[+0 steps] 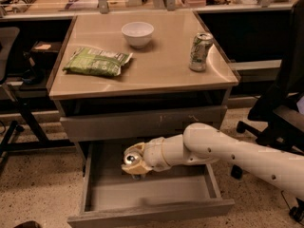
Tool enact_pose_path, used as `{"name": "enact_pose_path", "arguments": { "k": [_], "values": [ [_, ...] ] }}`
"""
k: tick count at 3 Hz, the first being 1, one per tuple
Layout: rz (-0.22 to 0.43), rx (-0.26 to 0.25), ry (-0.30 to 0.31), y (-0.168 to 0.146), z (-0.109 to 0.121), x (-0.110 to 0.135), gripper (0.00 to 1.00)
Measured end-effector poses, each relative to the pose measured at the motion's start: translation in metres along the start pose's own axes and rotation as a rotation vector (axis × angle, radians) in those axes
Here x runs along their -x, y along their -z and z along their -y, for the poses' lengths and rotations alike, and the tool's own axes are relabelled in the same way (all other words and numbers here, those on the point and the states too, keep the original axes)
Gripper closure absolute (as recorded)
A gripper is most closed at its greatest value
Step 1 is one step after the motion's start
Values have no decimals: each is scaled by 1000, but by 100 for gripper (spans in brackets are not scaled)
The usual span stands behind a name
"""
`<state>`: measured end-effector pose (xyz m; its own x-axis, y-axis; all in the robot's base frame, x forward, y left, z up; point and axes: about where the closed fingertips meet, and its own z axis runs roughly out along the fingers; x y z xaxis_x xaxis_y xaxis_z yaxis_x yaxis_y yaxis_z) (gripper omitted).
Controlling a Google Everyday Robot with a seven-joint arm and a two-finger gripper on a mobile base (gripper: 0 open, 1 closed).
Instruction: Pick redbull can from middle drawer and place on counter
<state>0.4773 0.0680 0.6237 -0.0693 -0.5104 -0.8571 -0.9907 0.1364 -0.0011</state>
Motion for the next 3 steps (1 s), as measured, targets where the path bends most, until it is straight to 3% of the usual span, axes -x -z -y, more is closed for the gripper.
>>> {"name": "enact_pose_path", "arguments": {
  "k": [1, 3],
  "values": [
    [4, 5, 4, 0, 2, 6, 100],
    [-18, -46, 89, 34, 32, 101, 100]
  ]
}}
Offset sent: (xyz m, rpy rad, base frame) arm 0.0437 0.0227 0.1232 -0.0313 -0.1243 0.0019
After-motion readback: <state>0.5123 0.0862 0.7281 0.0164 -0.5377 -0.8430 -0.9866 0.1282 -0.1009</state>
